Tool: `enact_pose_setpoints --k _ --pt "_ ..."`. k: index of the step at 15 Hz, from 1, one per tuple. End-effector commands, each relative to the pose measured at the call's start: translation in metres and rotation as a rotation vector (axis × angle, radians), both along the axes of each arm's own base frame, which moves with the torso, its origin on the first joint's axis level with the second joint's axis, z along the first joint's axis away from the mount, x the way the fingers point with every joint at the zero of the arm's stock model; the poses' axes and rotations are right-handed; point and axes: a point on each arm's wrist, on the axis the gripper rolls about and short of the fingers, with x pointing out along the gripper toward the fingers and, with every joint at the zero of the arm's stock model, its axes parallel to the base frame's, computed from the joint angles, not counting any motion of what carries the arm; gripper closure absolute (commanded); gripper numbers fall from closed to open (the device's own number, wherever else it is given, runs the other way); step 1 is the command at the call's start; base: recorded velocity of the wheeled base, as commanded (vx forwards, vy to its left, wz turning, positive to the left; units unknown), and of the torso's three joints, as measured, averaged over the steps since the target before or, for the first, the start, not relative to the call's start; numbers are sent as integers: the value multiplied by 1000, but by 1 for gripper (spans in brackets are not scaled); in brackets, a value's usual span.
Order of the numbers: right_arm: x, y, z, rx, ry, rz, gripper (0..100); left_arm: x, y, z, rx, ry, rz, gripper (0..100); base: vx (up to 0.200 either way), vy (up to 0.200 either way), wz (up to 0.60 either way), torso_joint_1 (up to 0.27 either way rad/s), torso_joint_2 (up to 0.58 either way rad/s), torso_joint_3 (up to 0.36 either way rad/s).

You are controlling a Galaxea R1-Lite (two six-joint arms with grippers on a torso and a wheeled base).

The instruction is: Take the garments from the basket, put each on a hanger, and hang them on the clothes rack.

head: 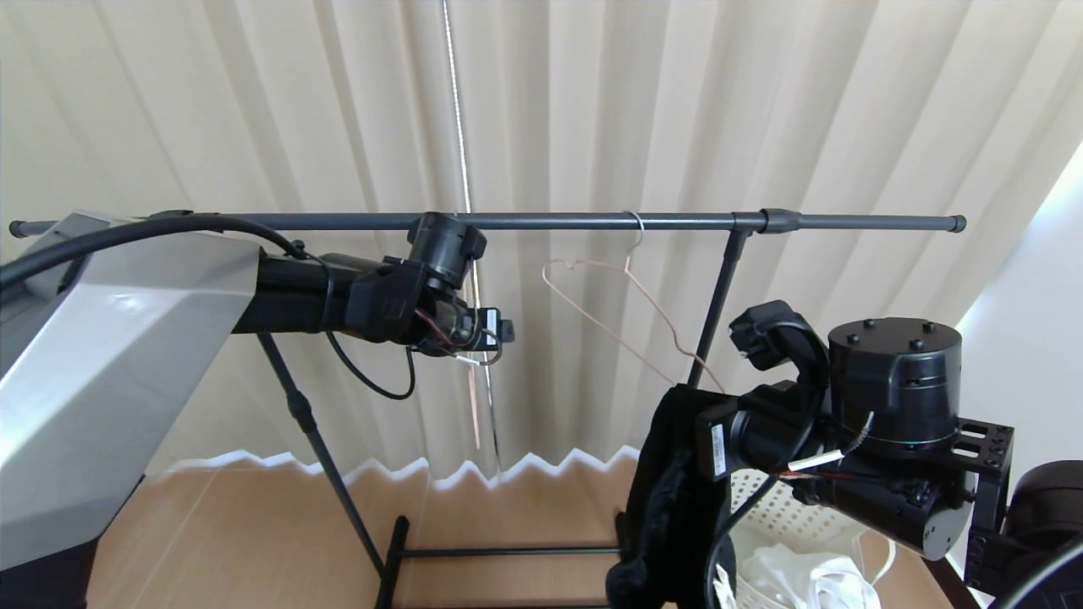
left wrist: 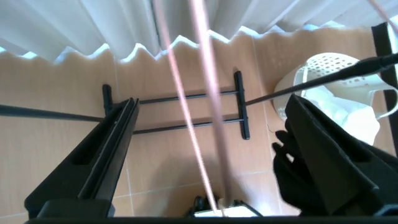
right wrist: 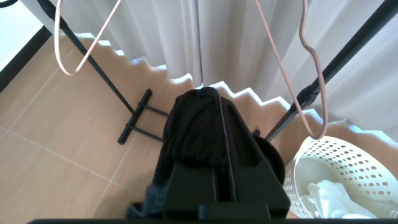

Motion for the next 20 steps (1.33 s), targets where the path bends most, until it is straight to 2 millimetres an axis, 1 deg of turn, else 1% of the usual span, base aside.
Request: enact_pose_setpoints --k 1,5,8,9,11,16,17,20 --pt "0 0 0 -1 1 0 100 1 1 -5 12 8 11 0 0 0 0 0 0 0" --pt "0 0 -1 -1 1 1 100 0 -4 -10 19 20 3 0 0 0 0 0 0 0" --pt "0 1 -1 -1 1 3 100 0 0 -14 38 27 25 0 0 0 0 0 0 0" --pt "0 0 -1 -1 1 1 100 -1 1 -16 42 34 25 100 0 0 0 0 0 0" --pt "0 1 -1 -1 1 3 100 -4 2 -15 44 38 25 100 0 0 0 0 0 0" --pt "0 1 0 1 -2 1 100 -11 1 12 31 -29 29 100 0 0 0 0 0 0" --pt "0 0 1 2 -3 0 100 -15 0 19 28 -42 24 100 0 0 0 0 0 0" --pt "-1 0 2 4 -6 0 100 -25 -6 31 18 -64 3 100 0 0 0 0 0 0"
